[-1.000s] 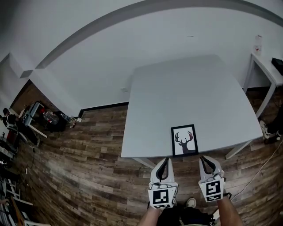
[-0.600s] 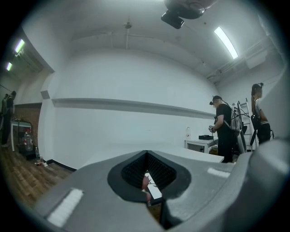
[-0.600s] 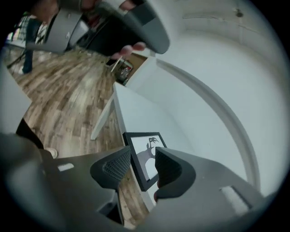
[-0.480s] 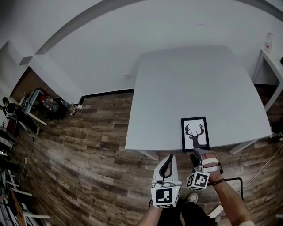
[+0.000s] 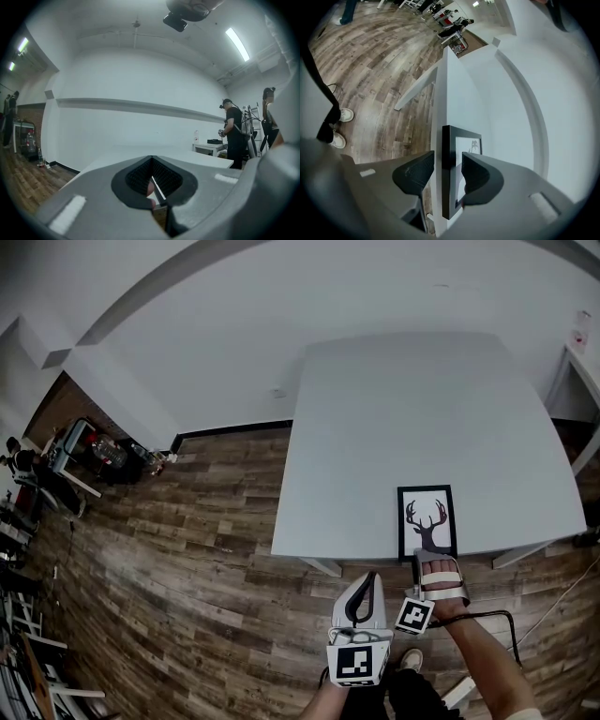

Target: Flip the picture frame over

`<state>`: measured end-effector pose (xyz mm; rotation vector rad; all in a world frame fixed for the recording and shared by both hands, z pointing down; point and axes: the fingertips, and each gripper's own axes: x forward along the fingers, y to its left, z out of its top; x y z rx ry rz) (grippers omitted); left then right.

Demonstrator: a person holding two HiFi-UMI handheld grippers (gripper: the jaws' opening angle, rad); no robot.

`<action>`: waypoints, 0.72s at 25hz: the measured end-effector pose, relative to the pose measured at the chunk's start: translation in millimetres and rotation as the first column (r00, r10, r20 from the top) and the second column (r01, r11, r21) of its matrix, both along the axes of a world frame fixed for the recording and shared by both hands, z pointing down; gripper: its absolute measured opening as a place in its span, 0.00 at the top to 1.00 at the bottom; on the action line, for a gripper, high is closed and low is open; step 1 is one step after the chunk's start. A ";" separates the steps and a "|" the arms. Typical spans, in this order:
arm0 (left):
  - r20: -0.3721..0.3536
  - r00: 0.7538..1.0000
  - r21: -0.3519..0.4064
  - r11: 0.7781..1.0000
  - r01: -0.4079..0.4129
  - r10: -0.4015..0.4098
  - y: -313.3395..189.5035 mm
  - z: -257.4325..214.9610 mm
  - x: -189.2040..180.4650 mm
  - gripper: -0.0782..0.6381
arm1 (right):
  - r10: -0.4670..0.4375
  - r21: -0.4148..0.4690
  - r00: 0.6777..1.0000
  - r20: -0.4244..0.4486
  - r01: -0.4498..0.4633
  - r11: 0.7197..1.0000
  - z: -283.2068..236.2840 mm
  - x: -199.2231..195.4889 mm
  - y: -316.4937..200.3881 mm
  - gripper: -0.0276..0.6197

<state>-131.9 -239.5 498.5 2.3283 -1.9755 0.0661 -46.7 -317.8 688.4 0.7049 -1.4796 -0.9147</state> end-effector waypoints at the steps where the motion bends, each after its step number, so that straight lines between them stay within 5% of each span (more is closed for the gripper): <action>1: 0.001 1.000 -0.020 1.000 -0.001 0.001 0.3 1.7 -1.0 0.89 | 0.007 -0.011 1.000 -0.004 -0.007 1.000 2.7 0.9 -0.6 0.64; 7: -0.017 1.000 -0.022 1.000 0.010 -0.011 -2.2 7.2 -6.7 0.89 | 0.012 0.076 1.000 0.017 -0.013 0.997 -5.8 0.5 -6.9 0.71; 18: -0.004 1.000 -0.039 0.999 -0.017 0.016 -7.5 0.0 0.6 0.89 | -0.021 0.063 0.997 0.073 0.016 0.998 -19.8 -1.7 11.4 0.78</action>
